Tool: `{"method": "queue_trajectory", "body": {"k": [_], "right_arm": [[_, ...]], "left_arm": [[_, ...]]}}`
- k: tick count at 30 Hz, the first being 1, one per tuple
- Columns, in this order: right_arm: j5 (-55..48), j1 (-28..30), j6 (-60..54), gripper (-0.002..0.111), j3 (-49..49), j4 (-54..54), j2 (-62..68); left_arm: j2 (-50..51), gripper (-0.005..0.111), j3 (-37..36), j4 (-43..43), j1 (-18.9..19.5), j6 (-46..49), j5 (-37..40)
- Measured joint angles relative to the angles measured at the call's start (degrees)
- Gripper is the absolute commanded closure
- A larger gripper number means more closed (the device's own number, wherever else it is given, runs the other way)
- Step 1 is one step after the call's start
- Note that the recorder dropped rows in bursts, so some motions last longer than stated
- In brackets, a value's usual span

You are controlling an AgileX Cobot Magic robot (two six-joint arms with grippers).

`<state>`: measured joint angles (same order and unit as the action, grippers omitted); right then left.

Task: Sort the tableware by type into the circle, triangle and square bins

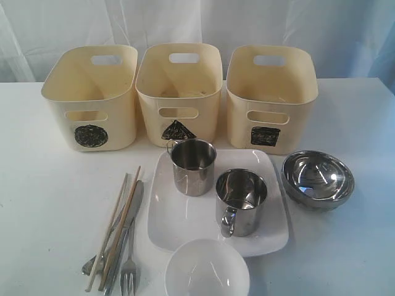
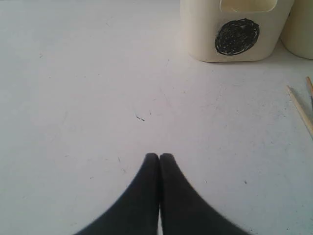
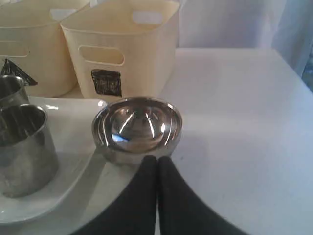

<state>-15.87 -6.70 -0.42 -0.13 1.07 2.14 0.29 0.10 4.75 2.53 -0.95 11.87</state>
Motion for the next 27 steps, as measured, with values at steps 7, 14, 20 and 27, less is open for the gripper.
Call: {"method": "queue_trajectory", "body": {"k": [7,14,20,27], "right_arm": [[14.85,0.00,-4.55,0.108,0.00,-0.41,0.00],[30.07,0.00,-0.67,0.108,0.00,-0.64,0.00],[34.10,0.00,32.62,0.108,0.00,-1.07,0.00],[13.73,0.00,39.75,0.108,-13.21,0.53,13.49]], "left_arm": [[0.00,0.107,0.00,0.00,0.00,0.00,0.00],[0.00,0.107,0.00,0.00,0.00,0.00,0.00],[0.00,0.107,0.00,0.00,0.00,0.00,0.00],[0.00,0.107,0.00,0.00,0.00,0.00,0.00]]}}
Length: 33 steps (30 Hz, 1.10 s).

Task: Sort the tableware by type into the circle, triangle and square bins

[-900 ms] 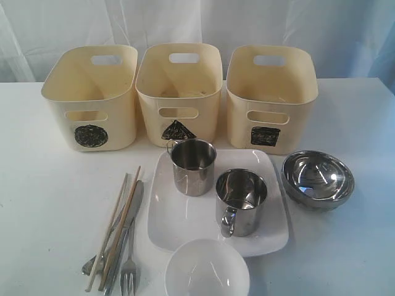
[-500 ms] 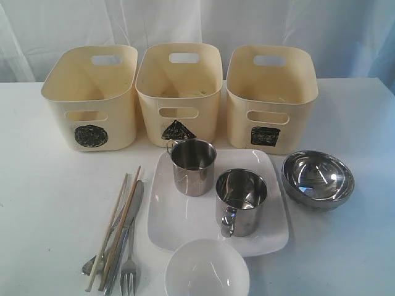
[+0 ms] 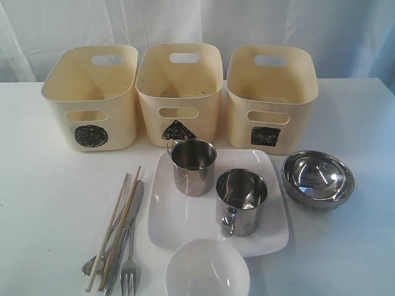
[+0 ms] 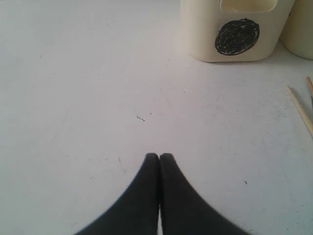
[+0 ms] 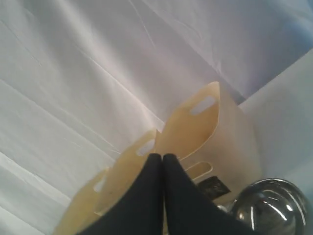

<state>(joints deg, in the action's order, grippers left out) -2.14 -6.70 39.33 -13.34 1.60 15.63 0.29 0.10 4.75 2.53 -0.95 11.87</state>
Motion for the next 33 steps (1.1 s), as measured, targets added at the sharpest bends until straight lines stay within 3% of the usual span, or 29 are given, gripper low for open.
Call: {"method": "queue_trajectory", "body": {"k": [4,11,20,28,33], "right_arm": [[-12.12,0.00,-11.00,0.108,-21.88,0.00,22.68],[-23.80,0.00,-16.99,0.108,-41.27,0.00,45.32],[-27.16,-0.21,-26.89,0.108,-47.02,0.71,49.05],[-41.72,-0.21,-56.25,0.108,-46.99,21.58,52.05],[-45.62,-0.21,-64.30,0.108,-46.99,23.97,53.01]], "left_arm": [[0.00,0.107,0.00,0.00,0.00,0.00,0.00],[0.00,0.107,0.00,0.00,0.00,0.00,0.00],[0.00,0.107,0.00,0.00,0.00,0.00,0.00],[0.00,0.107,0.00,0.00,0.00,0.00,0.00],[0.00,0.107,0.00,0.00,0.00,0.00,0.00]]}}
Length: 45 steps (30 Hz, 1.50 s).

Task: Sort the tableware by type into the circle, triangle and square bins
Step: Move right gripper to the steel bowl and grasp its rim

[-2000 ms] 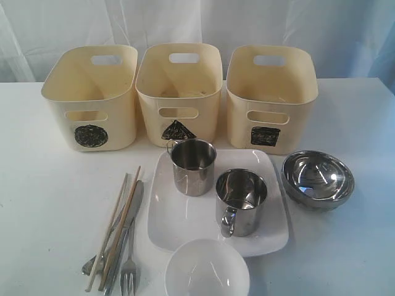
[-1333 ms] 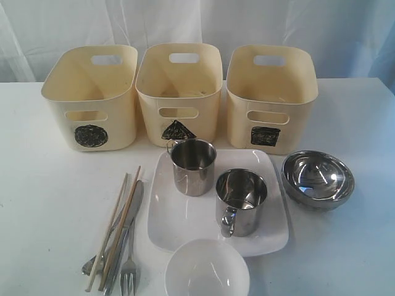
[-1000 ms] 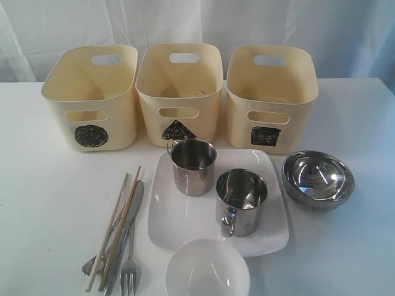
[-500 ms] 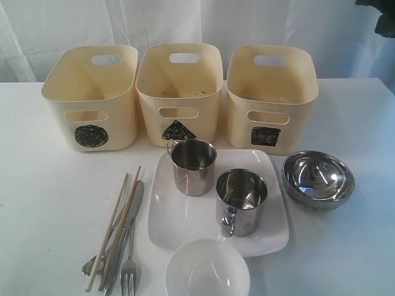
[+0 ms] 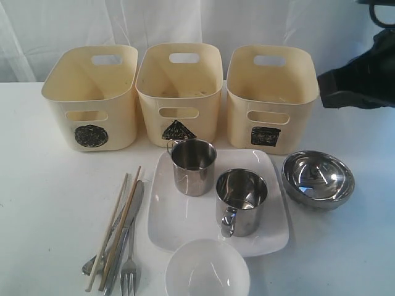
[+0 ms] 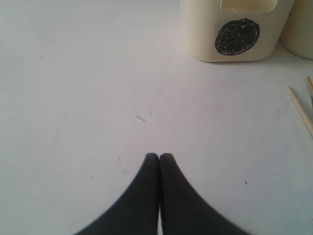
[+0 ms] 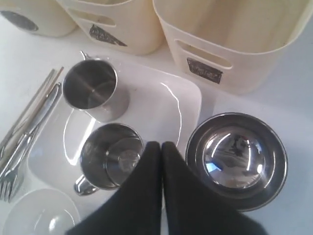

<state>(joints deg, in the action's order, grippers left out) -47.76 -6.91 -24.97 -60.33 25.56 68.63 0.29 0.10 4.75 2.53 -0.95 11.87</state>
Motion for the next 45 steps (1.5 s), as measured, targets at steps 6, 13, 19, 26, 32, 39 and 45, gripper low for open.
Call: {"method": "queue_trajectory", "body": {"k": [6,13,19,26,32,39,45], "right_arm": [[-1.03,0.00,8.42,0.097,0.00,-10.96,2.64],[0.47,0.00,16.83,0.056,0.00,-20.34,10.49],[1.66,0.11,23.62,0.056,0.00,-20.91,17.01],[2.45,5.61,28.89,0.056,0.00,-22.04,20.36],[2.45,6.12,29.02,0.056,0.00,-22.08,24.99],[6.78,6.12,29.02,0.056,-0.05,-22.08,31.32],[7.69,6.12,29.02,0.062,-0.05,-22.08,34.90]], "left_arm": [[0.00,0.107,0.00,0.00,0.00,0.00,0.00],[0.00,0.107,0.00,0.00,0.00,0.00,0.00],[0.00,0.107,0.00,0.00,0.00,0.00,0.00],[0.00,0.107,0.00,0.00,0.00,0.00,0.00],[0.00,0.107,0.00,0.00,0.00,0.00,0.00],[0.00,0.107,0.00,0.00,0.00,0.00,0.00],[0.00,0.107,0.00,0.00,0.00,0.00,0.00]]}}
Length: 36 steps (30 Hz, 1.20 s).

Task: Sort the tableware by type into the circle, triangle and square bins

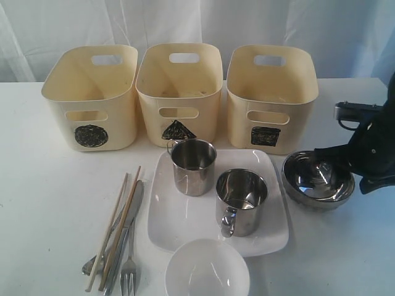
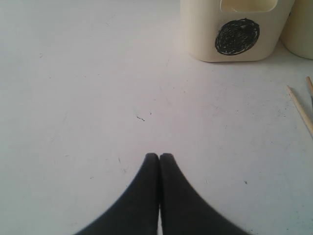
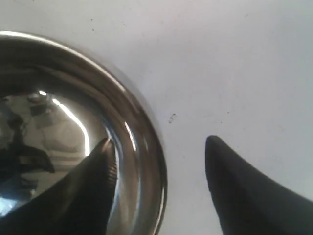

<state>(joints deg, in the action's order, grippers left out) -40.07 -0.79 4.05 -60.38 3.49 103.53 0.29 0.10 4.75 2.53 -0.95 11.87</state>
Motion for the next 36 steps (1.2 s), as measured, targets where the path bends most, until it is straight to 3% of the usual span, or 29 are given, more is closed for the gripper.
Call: {"method": "queue_trajectory", "body": {"k": [8,20,36], "right_arm": [[0.46,0.04,0.22,0.107,-0.12,0.76,1.32],[0.12,0.13,0.44,0.108,-0.36,1.48,0.26],[-1.06,0.13,0.06,0.108,-0.17,0.16,-11.71]], "left_arm": [[0.00,0.107,0.00,0.00,0.00,0.00,0.00],[0.00,0.107,0.00,0.00,0.00,0.00,0.00],[0.00,0.107,0.00,-0.32,0.00,0.00,-0.31]]}}
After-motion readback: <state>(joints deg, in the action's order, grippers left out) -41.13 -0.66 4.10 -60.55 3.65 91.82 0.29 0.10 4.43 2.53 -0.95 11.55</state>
